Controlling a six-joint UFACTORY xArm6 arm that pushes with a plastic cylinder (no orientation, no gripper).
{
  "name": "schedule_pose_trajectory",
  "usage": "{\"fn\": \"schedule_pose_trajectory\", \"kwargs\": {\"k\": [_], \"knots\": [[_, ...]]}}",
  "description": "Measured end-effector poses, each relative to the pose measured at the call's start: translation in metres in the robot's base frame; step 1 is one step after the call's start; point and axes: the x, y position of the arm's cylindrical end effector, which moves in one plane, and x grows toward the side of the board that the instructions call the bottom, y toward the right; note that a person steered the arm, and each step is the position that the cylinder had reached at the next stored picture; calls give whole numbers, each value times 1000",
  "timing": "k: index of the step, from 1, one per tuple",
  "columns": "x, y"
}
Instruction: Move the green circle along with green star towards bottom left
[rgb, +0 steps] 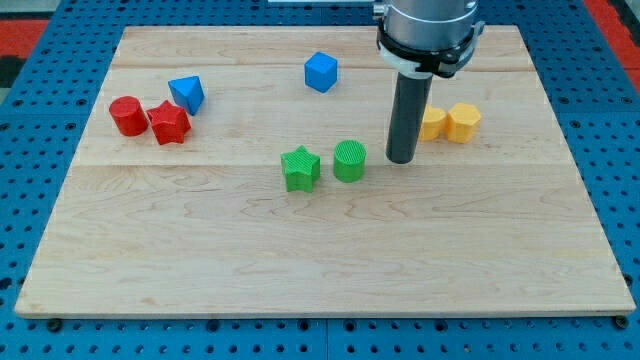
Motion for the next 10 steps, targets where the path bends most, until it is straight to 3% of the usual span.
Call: {"fn": "schedule_pose_trajectory", "kwargs": {"k": [3, 8, 10], "knots": [[5, -49], [3, -36], [10, -81]]}}
